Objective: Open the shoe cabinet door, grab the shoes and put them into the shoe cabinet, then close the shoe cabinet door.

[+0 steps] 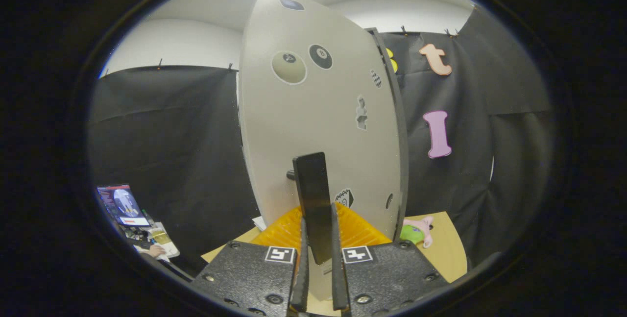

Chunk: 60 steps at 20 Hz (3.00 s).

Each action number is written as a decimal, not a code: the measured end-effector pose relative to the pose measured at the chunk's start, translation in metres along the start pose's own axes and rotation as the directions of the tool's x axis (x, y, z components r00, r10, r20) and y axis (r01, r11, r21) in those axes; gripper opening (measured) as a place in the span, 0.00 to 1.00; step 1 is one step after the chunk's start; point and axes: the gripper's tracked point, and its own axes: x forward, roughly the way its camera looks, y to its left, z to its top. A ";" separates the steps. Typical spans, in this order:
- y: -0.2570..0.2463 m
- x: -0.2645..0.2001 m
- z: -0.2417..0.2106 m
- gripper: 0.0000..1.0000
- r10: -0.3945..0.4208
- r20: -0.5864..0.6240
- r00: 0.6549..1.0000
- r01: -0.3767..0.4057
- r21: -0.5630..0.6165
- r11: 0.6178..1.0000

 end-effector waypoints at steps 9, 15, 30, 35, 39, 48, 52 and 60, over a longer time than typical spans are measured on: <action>-0.093 -0.028 0.011 0.09 -0.279 0.059 0.958 0.283 -0.087 0.955; -0.120 -0.031 0.010 0.05 -0.171 0.080 0.982 0.173 -0.014 0.985; -0.080 -0.111 0.008 1.00 -0.409 0.241 0.880 0.433 -0.053 0.900; -0.017 -0.107 -0.034 1.00 -0.301 0.221 0.928 0.317 -0.038 0.948; 0.011 -0.066 -0.079 1.00 -0.236 0.141 0.962 0.237 0.012 0.972; 0.015 0.066 -0.228 1.00 -0.253 -0.126 0.959 0.266 0.102 0.959; 0.024 0.113 -0.301 1.00 -0.241 -0.244 0.939 0.268 0.087 0.959; 0.018 0.178 -0.406 1.00 -0.356 -0.331 0.874 0.371 -0.021 0.929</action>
